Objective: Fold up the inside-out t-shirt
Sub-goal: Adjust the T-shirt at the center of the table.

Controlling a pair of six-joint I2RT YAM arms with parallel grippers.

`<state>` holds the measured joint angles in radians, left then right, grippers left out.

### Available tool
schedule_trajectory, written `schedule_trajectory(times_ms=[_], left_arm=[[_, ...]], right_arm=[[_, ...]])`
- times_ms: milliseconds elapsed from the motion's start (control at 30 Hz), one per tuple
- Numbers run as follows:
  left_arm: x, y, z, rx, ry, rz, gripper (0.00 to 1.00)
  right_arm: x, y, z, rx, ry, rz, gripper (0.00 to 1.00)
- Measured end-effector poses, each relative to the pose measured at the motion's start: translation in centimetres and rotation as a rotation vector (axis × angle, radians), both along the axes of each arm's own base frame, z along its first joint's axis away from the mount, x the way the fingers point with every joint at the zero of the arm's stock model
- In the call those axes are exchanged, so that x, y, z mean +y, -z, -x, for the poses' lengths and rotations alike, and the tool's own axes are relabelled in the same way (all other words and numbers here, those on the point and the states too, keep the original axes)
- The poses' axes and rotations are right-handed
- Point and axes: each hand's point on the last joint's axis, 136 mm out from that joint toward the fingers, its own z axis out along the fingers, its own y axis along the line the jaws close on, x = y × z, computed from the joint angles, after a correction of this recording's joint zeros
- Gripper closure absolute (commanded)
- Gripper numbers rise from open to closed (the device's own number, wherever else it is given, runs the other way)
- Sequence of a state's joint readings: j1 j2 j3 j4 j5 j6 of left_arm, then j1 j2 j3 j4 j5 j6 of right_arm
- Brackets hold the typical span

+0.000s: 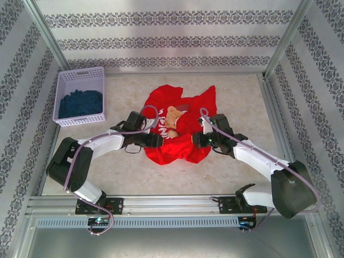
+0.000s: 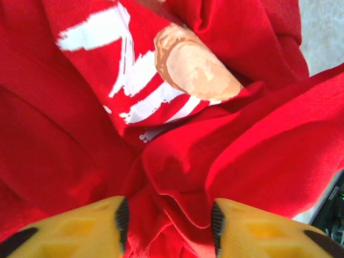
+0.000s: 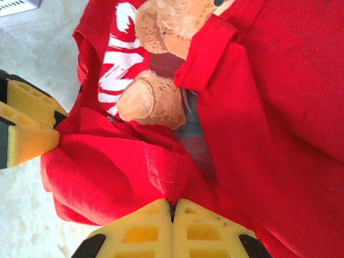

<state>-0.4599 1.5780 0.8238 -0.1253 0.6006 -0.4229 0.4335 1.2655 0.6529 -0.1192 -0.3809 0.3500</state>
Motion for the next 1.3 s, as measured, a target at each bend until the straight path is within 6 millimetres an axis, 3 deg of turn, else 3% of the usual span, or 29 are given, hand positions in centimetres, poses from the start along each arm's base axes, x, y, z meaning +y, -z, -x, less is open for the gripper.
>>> schedule_trajectory(times_ms=[200, 333, 600, 800, 933, 1100, 1300], left_arm=[[-2.5, 0.2, 2.3, -0.005, 0.108, -0.001, 0.6], [-2.5, 0.3, 3.4, -0.033, 0.138, -0.027, 0.59], [-2.7, -0.8, 2.5, -0.095, 0.156, -0.04, 0.51], [-2.8, -1.1, 2.4, -0.121, 0.188, -0.049, 0.53], [-3.0, -1.2, 2.0, -0.137, 0.201, -0.06, 0.61], [-3.3, -1.0, 1.1, -0.138, 0.193, -0.073, 0.84], [-3.2, -0.8, -0.6, -0.16, 0.155, -0.121, 0.97]], right_arm=[[-1.4, 1.8, 1.6, 0.079, 0.047, 0.056, 1.0], [-2.0, 2.9, 3.6, 0.103, 0.055, 0.077, 1.0], [-2.6, 3.4, 4.3, 0.105, 0.069, 0.09, 1.0], [-2.6, 3.6, 4.3, 0.109, 0.071, 0.095, 1.0], [-2.6, 3.8, 4.2, 0.116, 0.071, 0.1, 1.0], [-2.6, 3.7, 4.1, 0.11, 0.067, 0.1, 1.0], [-2.5, 2.9, 3.7, 0.078, 0.059, 0.103, 1.0]])
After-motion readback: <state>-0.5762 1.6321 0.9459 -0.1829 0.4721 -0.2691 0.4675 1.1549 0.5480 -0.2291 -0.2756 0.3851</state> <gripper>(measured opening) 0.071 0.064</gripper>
